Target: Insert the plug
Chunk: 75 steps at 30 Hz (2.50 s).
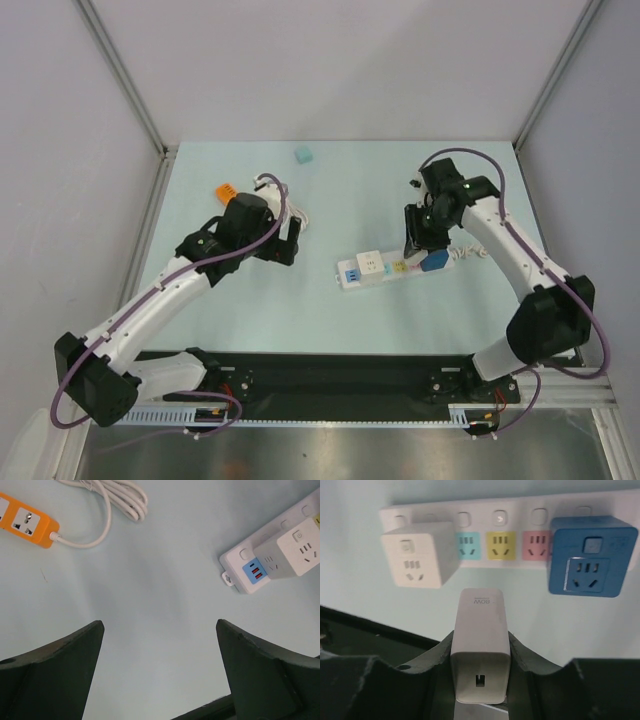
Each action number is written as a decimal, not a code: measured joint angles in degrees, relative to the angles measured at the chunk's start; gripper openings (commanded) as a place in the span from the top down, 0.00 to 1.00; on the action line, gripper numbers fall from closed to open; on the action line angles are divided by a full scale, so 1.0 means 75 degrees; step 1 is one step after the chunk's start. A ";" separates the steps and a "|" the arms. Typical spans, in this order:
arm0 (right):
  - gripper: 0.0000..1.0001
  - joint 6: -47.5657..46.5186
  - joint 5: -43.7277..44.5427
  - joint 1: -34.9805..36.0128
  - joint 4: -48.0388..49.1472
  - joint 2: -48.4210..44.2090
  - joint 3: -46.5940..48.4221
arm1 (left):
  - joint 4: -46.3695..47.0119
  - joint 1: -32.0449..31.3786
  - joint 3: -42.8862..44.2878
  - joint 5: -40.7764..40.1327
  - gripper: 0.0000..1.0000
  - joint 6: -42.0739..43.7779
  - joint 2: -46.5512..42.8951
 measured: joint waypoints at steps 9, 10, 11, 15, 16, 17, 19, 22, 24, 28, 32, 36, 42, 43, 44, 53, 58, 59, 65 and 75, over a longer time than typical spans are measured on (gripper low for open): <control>1.00 -0.0268 0.1180 0.0463 0.0050 0.1684 0.0414 | -0.0026 0.0000 -0.0073 -0.0321 0.00 0.0052 -0.0119; 1.00 -0.0286 0.1183 0.0519 0.0076 0.1766 0.0446 | -0.0026 0.0000 -0.0090 -0.0358 0.00 0.0055 -0.0149; 1.00 -0.0297 0.1183 0.0560 0.0105 0.1862 0.0481 | -0.0023 0.0000 -0.0105 -0.0405 0.00 0.0055 -0.0175; 1.00 -0.0373 0.1174 0.0615 0.0251 0.2235 0.0510 | -0.0023 0.0000 -0.0114 -0.0527 0.00 0.0055 -0.0198; 1.00 -0.0388 0.1174 0.0618 0.0309 0.2302 0.0495 | -0.0026 0.0000 -0.0114 -0.0530 0.00 0.0055 -0.0195; 1.00 -0.0391 0.1177 0.0618 0.0353 0.2349 0.0472 | -0.0023 0.0000 -0.0114 -0.0530 0.00 0.0055 -0.0195; 1.00 -0.0393 0.1180 0.0618 0.0443 0.2369 0.0393 | -0.0023 0.0000 -0.0114 -0.0533 0.00 0.0055 -0.0195; 1.00 -0.0408 0.1157 0.0618 0.0522 0.2369 0.0280 | -0.0023 0.0000 -0.0114 -0.0539 0.00 0.0055 -0.0195; 1.00 -0.0431 0.1148 0.0618 0.0551 0.2387 0.0248 | -0.0023 0.0003 -0.0114 -0.0536 0.00 0.0052 -0.0195; 1.00 -0.0481 0.1128 0.0618 0.0624 0.2483 0.0248 | -0.0023 0.0003 -0.0114 -0.0539 0.00 0.0052 -0.0195; 1.00 -0.0507 0.1166 0.0618 0.0685 0.2544 0.0119 | -0.0023 0.0003 -0.0114 -0.0539 0.00 0.0055 -0.0195; 1.00 -0.0539 0.1180 0.0615 0.0670 0.2541 0.0044 | -0.0023 0.0003 -0.0114 -0.0536 0.00 0.0052 -0.0195; 1.00 -0.0597 0.1137 0.0592 0.0670 0.2544 0.0044 | -0.0023 0.0006 -0.0114 -0.0533 0.00 0.0052 -0.0195; 1.00 -0.0606 0.1122 0.0592 0.0673 0.2547 0.0044 | -0.0023 0.0006 -0.0114 -0.0533 0.00 0.0052 -0.0195; 1.00 -0.0621 0.1105 0.0589 0.0673 0.2556 0.0047 | -0.0023 0.0006 -0.0114 -0.0533 0.00 0.0055 -0.0195; 1.00 -0.0688 0.1093 0.0551 0.0641 0.2882 0.0289 | -0.0023 0.0006 -0.0114 -0.0530 0.00 0.0055 -0.0195; 1.00 -0.0688 0.1105 0.0551 0.0571 0.2958 0.0361 | -0.0023 0.0006 -0.0114 -0.0530 0.00 0.0055 -0.0195; 1.00 -0.0688 0.1107 0.0551 0.0571 0.2958 0.0364 | -0.0023 0.0006 -0.0114 -0.0530 0.00 0.0052 -0.0195; 1.00 -0.0635 0.1201 0.0595 0.0676 0.2920 0.0254 | -0.0023 0.0006 -0.0114 -0.0530 0.00 0.0052 -0.0195; 1.00 -0.0399 0.1355 0.0705 0.1358 0.2640 -0.0472 | -0.0026 0.0006 -0.0114 -0.0525 0.00 0.0052 -0.0195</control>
